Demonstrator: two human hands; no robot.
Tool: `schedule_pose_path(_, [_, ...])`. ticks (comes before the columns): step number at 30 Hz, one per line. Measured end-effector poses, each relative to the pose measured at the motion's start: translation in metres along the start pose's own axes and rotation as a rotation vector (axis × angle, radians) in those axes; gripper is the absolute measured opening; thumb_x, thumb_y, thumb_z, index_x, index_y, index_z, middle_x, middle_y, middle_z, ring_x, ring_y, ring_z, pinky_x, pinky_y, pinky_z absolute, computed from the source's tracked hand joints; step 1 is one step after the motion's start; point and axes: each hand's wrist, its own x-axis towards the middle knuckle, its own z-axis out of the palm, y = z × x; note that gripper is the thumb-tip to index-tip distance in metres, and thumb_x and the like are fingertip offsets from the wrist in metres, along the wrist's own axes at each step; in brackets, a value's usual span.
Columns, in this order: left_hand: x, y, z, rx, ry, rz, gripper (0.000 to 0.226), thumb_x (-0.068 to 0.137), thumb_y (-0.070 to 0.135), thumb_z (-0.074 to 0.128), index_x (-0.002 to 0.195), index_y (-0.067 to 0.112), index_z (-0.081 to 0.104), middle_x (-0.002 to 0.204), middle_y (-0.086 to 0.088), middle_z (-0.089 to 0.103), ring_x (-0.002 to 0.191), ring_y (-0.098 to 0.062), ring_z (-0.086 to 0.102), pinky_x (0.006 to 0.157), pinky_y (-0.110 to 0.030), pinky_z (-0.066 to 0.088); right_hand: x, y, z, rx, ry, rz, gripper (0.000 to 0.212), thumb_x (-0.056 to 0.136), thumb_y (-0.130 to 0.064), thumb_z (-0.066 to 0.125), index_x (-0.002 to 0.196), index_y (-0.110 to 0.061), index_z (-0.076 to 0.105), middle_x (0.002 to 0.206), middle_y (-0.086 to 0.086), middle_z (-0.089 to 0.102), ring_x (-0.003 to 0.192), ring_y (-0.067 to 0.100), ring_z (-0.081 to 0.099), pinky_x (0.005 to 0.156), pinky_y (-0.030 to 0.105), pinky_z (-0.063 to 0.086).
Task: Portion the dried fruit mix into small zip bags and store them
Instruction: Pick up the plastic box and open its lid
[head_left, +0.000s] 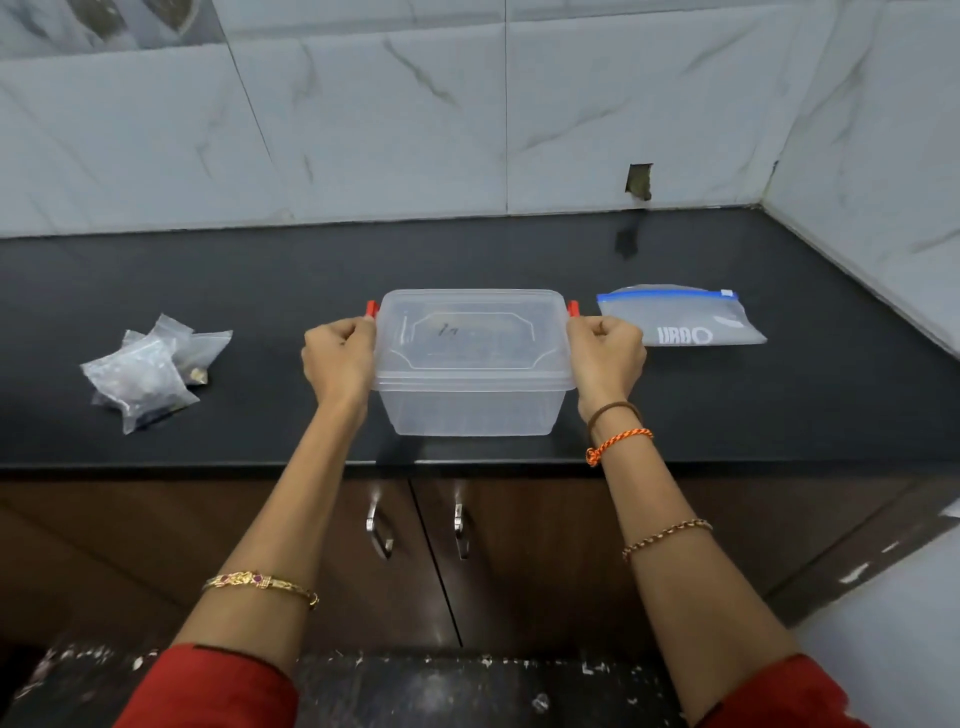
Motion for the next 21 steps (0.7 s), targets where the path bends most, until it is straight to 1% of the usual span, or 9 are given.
schedule_pose_path(3, [-0.001,-0.002,0.002,0.038,-0.002,-0.004,0.048,0.088,0.017,0.054,0.046,0.013,0.033,0.048,0.003,0.028,0.049,-0.012,0.024,0.047,-0.023,0.024,-0.002,-0.002,0.002,-0.07,0.021,-0.04,0.025,0.087,-0.013,0.055,0.072,0.005,0.064,0.061,0.003,0.053,0.065,0.018,0.051,0.075,0.038,0.053])
schedule_pose_path(5, [0.0,-0.005,0.0,0.066,0.009,-0.025,0.046,0.089,0.018,0.053,0.047,0.012,0.036,0.05,0.002,0.03,0.048,-0.01,0.025,0.046,-0.019,0.025,-0.003,-0.003,0.005,-0.104,0.032,-0.075,0.027,0.088,-0.012,0.054,0.077,0.01,0.065,0.067,0.009,0.056,0.065,0.018,0.05,0.073,0.037,0.052])
schedule_pose_path(8, [0.005,-0.009,-0.004,0.038,0.005,-0.072,0.041,0.09,0.021,0.055,0.052,0.011,0.045,0.053,0.001,0.038,0.05,-0.01,0.033,0.051,-0.022,0.033,-0.007,-0.005,0.01,-0.14,0.025,-0.092,0.028,0.091,-0.015,0.053,0.077,0.006,0.066,0.072,0.008,0.057,0.065,0.015,0.049,0.066,0.028,0.044])
schedule_pose_path(10, [0.009,-0.011,-0.005,-0.008,0.014,-0.133,0.04,0.09,0.018,0.055,0.052,0.013,0.043,0.053,0.002,0.038,0.05,-0.01,0.034,0.051,-0.023,0.032,-0.008,-0.004,0.014,-0.144,0.027,-0.071,0.031,0.092,-0.019,0.053,0.068,-0.001,0.062,0.066,0.004,0.055,0.06,0.013,0.047,0.065,0.025,0.041])
schedule_pose_path(12, [0.013,-0.014,-0.006,-0.056,0.036,-0.19,0.045,0.089,0.014,0.053,0.049,0.014,0.033,0.052,0.002,0.032,0.049,-0.011,0.028,0.049,-0.023,0.027,-0.007,-0.006,0.015,-0.144,0.027,-0.048,0.037,0.093,-0.021,0.053,0.059,-0.007,0.055,0.058,0.001,0.049,0.055,0.011,0.045,0.064,0.026,0.041])
schedule_pose_path(15, [0.015,-0.017,-0.006,-0.134,0.038,-0.263,0.043,0.088,0.014,0.053,0.05,0.014,0.032,0.054,0.002,0.034,0.052,-0.012,0.03,0.053,-0.025,0.03,-0.005,-0.005,0.012,-0.067,0.068,0.076,0.036,0.092,-0.015,0.052,0.058,-0.006,0.052,0.06,0.001,0.049,0.065,0.018,0.051,0.066,0.031,0.047])
schedule_pose_path(18, [0.016,-0.015,-0.008,-0.199,0.029,-0.324,0.043,0.088,0.012,0.054,0.05,0.014,0.034,0.054,0.003,0.037,0.051,-0.011,0.034,0.054,-0.024,0.035,-0.007,0.004,0.011,0.032,0.073,0.223,0.031,0.092,-0.012,0.05,0.061,-0.014,0.047,0.071,0.004,0.056,0.078,0.02,0.059,0.074,0.034,0.053])
schedule_pose_path(20, [0.016,-0.014,-0.01,-0.282,0.025,-0.399,0.037,0.089,0.011,0.057,0.055,0.013,0.042,0.059,0.003,0.046,0.055,-0.01,0.043,0.057,-0.024,0.044,-0.002,0.007,0.01,-0.001,0.018,0.253,0.027,0.091,-0.016,0.055,0.065,-0.013,0.052,0.086,0.01,0.064,0.086,0.024,0.063,0.082,0.038,0.055])
schedule_pose_path(21, [0.016,-0.015,-0.012,-0.349,0.017,-0.453,0.031,0.089,0.011,0.058,0.061,0.013,0.047,0.064,0.002,0.051,0.059,-0.011,0.05,0.063,-0.026,0.049,0.002,0.007,0.01,-0.057,-0.004,0.246,0.023,0.091,-0.019,0.056,0.07,-0.01,0.055,0.092,0.011,0.064,0.09,0.025,0.063,0.084,0.039,0.054])
